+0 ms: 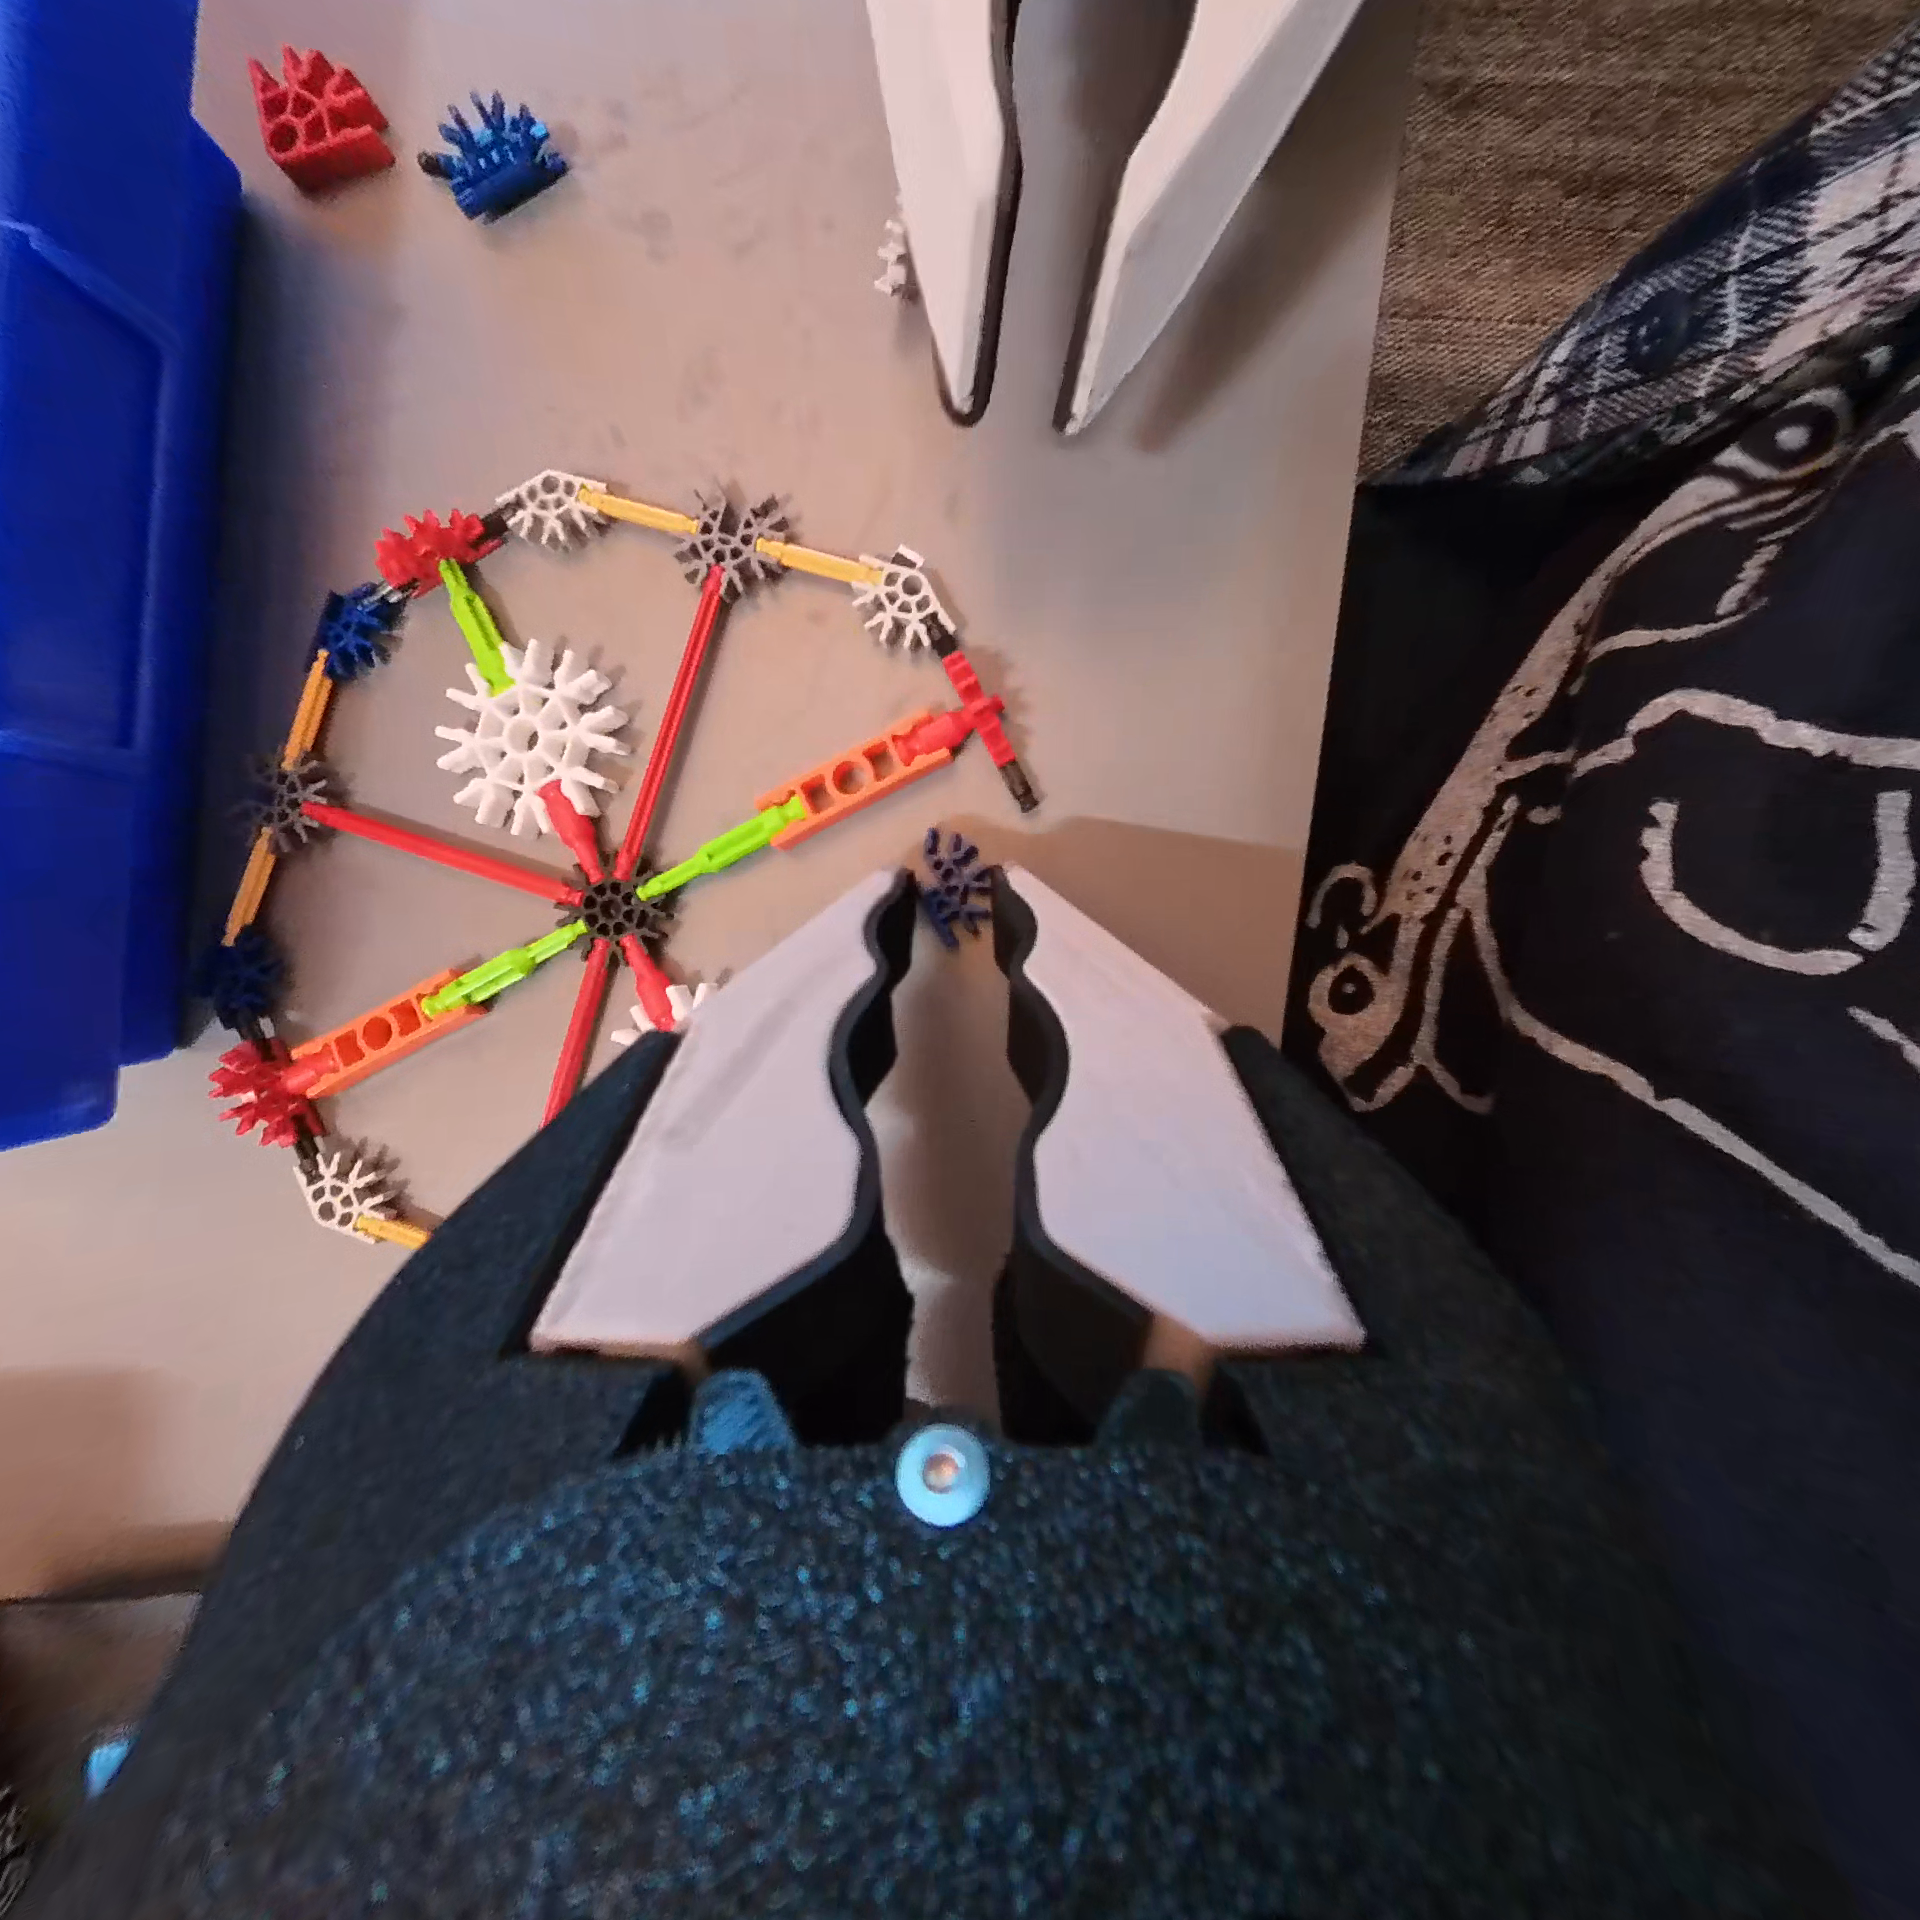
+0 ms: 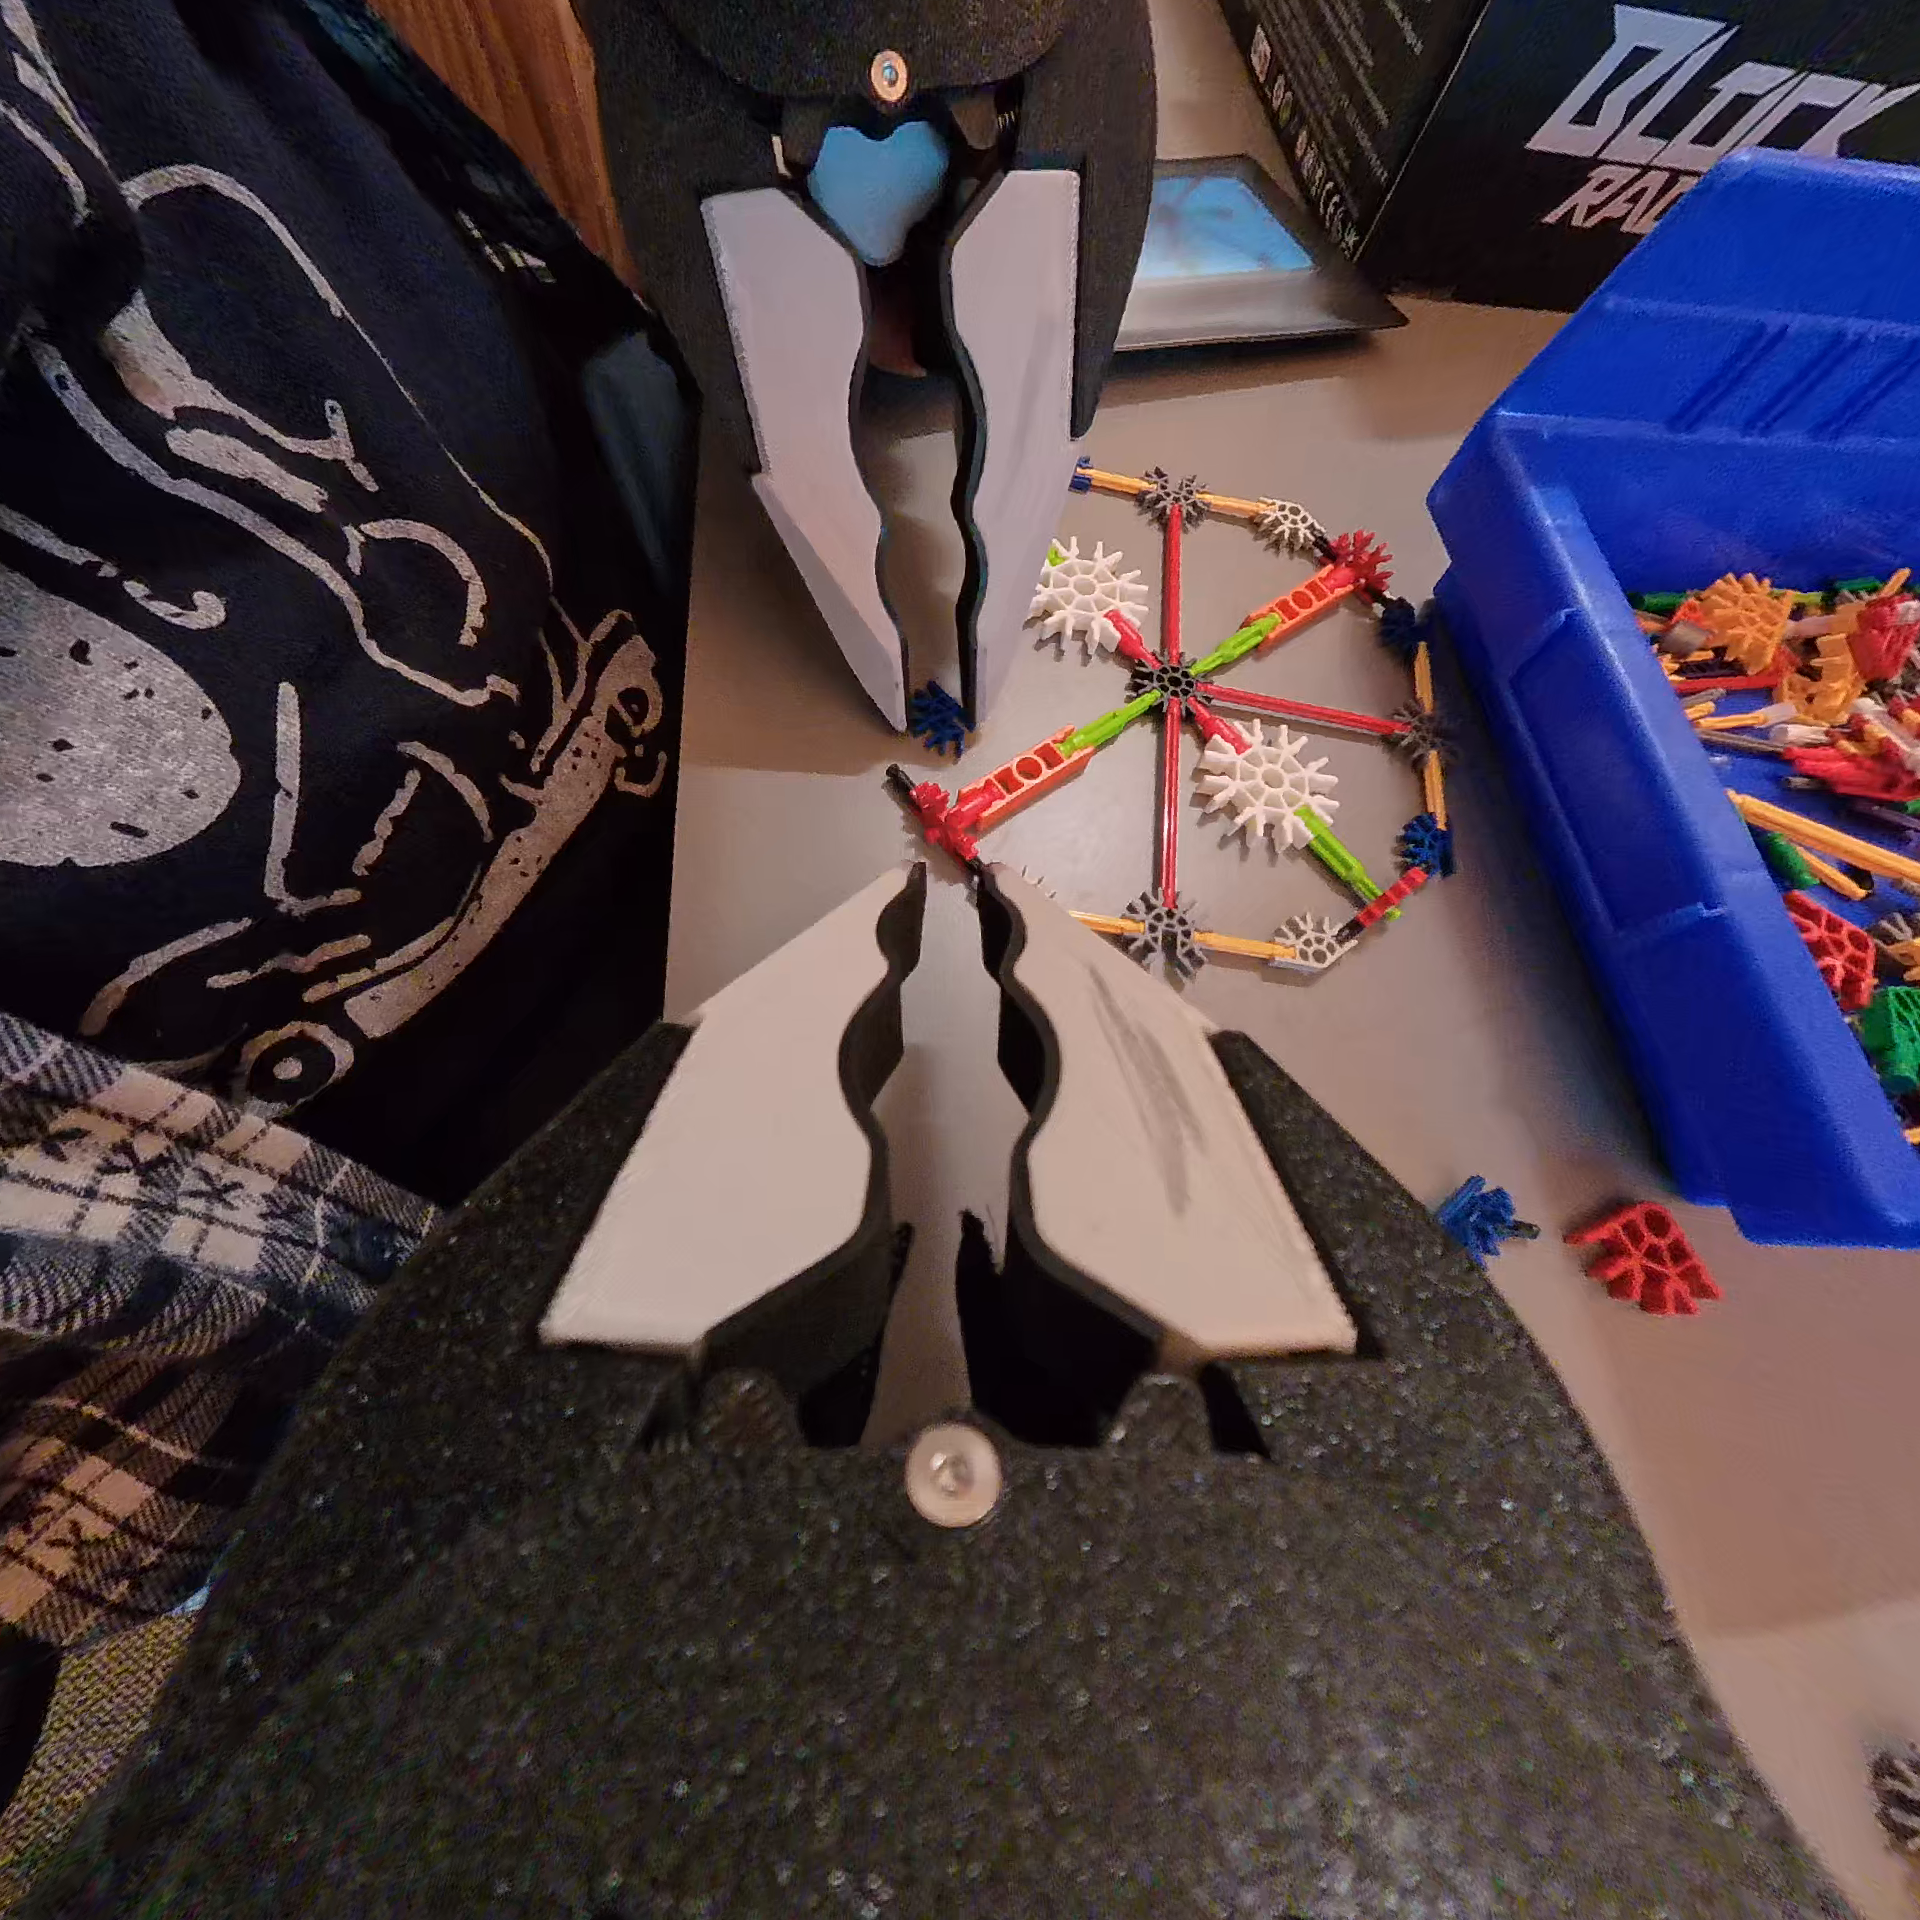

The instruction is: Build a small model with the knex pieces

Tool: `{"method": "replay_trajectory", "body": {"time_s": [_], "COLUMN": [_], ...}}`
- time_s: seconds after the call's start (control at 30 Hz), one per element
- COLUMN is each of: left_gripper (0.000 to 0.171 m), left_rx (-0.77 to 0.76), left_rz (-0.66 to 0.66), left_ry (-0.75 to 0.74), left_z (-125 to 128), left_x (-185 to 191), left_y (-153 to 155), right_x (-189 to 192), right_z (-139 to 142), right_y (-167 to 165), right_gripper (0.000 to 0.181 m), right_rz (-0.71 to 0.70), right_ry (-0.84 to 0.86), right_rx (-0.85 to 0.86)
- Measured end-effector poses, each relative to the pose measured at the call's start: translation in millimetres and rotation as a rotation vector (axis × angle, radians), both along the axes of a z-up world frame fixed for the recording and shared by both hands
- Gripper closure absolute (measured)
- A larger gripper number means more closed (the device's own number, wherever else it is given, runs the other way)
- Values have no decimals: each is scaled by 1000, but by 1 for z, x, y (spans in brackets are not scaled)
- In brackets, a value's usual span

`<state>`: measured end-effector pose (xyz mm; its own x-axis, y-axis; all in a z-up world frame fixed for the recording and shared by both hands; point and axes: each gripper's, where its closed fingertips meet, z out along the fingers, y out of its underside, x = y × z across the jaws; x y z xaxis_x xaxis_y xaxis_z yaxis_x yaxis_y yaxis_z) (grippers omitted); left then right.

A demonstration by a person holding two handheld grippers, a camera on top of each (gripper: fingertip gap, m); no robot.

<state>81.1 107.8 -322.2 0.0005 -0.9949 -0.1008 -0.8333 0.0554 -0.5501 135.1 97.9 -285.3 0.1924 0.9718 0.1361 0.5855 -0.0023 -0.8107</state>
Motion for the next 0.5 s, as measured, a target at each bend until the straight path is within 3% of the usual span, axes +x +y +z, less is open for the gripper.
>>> {"method": "replay_trajectory", "body": {"time_s": [0.1,0.3,0.5], "left_gripper": [171,171,147], "left_rx": [-26,-53,-3], "left_rz": [-1,4,-12], "left_ry": [-42,-46,-18], "left_z": [8,8,4], "left_x": [2,0,2], "left_y": [0,0,2], "right_x": [-2,-9,-6], "right_z": [0,-3,-4], "right_y": [-1,1,0], "right_gripper": [172,170,171], "right_rz": [1,0,-3], "right_ry": [-4,-43,-29], "right_rx": [10,42,29]}}
